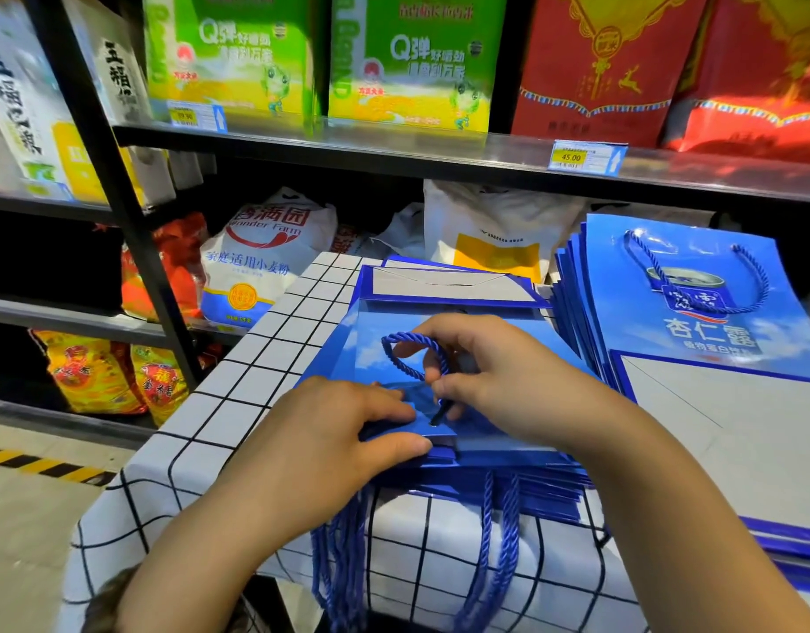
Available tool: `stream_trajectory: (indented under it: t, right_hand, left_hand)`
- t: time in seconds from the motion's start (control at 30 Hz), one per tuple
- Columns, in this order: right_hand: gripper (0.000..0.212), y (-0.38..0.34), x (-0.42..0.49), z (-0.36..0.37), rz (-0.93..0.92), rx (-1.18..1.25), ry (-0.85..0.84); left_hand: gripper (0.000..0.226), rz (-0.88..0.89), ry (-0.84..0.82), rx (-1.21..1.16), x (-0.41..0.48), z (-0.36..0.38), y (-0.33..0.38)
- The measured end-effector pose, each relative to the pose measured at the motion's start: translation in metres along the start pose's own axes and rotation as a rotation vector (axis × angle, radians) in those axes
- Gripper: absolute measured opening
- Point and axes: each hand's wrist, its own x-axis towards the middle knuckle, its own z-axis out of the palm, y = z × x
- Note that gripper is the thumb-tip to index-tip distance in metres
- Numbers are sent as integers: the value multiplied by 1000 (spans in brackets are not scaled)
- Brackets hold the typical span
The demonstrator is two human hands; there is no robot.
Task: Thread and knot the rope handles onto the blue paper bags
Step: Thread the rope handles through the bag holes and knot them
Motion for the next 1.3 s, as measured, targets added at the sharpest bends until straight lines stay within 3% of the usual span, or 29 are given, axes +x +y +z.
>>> stream_trajectory:
  t: [0.43,0.6,0.73,0.9,1.03,1.13,1.2,1.3]
  right_hand:
    - [36,-1,5,4,3,-157,20]
    - [16,7,-6,2,-1,-235,86]
    - [36,9,-26,-4,41,-216,-76]
    - [41,13,-20,-2,3,-417,1]
    - [36,18,-17,0,-7,-421,20]
    - [38,16,-17,3,-8,-407,29]
    - [40,17,-17,4,-19,-399,59]
    - [43,20,-20,3,-7,-415,89]
  left_hand:
    - [35,27,41,-52,-1,0,3]
    - [40,-13,188,-56,1,5,1]
    - [34,-115,326,-81,2,6,6]
    - [23,-85,508,201,-7,8,28]
    - [35,-138,340,481,-7,16,37]
    - [22,-159,243,636,0,18,39]
    - [9,-124,215,646,2,15,47]
    - [20,0,224,555,-4,13,39]
